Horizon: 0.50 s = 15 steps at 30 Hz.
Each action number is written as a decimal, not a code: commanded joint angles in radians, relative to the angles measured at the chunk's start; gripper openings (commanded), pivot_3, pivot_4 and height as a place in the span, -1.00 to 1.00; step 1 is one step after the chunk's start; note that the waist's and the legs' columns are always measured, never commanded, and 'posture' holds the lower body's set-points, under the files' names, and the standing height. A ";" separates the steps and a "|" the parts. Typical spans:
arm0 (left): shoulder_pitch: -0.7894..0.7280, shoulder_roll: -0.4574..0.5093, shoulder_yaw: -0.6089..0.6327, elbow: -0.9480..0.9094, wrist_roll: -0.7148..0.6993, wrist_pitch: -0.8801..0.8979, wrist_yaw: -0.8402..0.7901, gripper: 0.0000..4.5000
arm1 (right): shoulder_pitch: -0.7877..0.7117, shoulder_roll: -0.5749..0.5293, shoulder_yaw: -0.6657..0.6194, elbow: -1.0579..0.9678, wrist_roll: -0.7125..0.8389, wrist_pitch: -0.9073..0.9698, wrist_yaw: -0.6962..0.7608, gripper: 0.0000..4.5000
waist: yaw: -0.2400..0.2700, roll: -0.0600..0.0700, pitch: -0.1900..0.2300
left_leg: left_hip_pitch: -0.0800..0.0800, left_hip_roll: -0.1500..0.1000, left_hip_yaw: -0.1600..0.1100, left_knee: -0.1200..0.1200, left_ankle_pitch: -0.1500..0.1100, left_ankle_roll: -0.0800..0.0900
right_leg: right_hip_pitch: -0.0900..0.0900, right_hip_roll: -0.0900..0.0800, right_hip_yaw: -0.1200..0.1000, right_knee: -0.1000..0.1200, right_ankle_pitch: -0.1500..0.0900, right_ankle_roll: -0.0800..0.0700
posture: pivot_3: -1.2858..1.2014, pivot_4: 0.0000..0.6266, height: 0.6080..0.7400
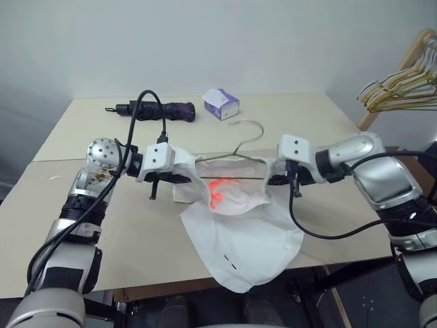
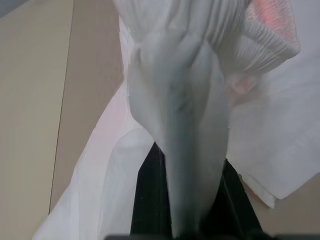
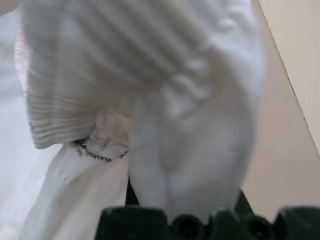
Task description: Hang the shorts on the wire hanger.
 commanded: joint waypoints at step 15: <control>-0.095 0.009 0.071 0.077 -0.076 -0.011 -0.019 0.47 | 0.336 -0.055 -0.384 -0.312 0.284 0.376 -0.114 -1.00 | 0.000 0.000 0.000 | 0.000 0.000 0.000 0.000 0.000 0.000 | 0.000 0.000 0.000 0.000 0.000 0.000 | -0.05 -1.00 1.00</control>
